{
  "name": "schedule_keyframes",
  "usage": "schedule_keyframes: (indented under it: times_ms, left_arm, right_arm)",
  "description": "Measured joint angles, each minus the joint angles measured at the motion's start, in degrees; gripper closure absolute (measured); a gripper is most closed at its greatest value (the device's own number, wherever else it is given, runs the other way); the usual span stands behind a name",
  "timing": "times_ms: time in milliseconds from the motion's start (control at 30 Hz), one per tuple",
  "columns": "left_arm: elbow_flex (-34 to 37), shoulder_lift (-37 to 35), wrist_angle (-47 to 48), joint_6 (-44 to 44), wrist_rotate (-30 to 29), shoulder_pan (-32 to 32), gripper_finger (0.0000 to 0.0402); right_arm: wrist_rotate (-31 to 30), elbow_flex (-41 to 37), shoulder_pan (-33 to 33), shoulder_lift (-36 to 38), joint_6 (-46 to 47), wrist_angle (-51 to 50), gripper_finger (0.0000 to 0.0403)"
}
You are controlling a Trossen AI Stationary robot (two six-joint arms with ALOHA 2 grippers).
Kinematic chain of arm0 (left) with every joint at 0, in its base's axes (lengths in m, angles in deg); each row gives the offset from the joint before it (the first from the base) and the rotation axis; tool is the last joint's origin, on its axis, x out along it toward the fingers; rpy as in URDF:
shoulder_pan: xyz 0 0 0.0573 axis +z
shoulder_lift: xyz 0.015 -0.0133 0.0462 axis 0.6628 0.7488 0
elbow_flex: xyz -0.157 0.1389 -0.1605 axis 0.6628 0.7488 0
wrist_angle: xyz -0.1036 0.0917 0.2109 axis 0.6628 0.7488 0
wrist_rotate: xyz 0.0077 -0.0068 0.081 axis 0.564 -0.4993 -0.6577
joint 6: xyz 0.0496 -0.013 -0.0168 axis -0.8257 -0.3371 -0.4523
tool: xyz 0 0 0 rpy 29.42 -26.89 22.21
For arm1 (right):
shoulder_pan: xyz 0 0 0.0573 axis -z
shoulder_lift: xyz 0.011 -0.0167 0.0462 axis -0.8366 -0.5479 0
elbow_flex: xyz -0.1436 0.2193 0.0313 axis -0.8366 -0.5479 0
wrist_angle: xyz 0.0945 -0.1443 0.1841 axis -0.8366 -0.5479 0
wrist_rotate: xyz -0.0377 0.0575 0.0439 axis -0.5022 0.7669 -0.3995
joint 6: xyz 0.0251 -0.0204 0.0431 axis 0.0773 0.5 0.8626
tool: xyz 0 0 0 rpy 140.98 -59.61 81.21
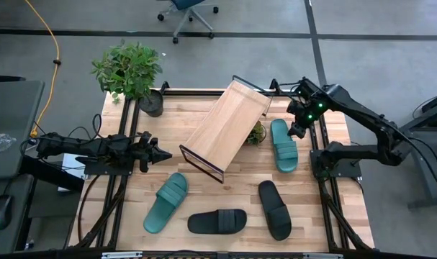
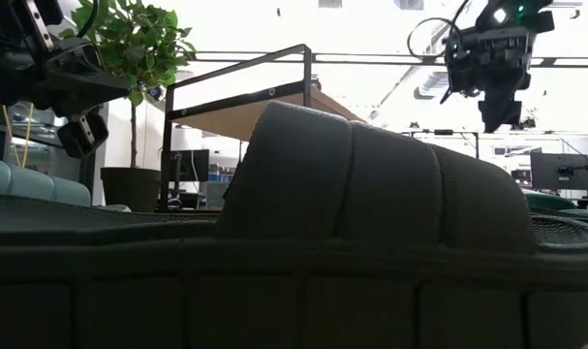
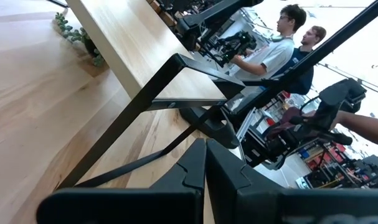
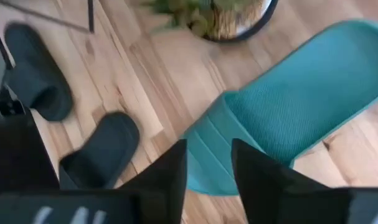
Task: Pick and place slides into the shelf
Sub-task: Put the right blue slide on the shelf
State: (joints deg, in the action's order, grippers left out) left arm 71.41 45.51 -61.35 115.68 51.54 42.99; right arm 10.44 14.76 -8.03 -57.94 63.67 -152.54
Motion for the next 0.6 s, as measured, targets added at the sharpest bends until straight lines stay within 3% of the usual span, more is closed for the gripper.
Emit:
schedule_keyframes:
  times_ms: [167, 600]
  left_arm:
    - [-0.01, -0.01, 0.0, 0.0, -0.02, -0.01, 0.0401]
    - [0.0, 0.0, 0.0, 0.0, -0.11, 0.0, 0.0401]
  right_arm:
    - [0.01, -2.51, -0.02, -2.24, -2.53, 1.46, 0.0259]
    - [0.3, -9.14, -0.02, -3.6, -5.19, 9.52, 0.0258]
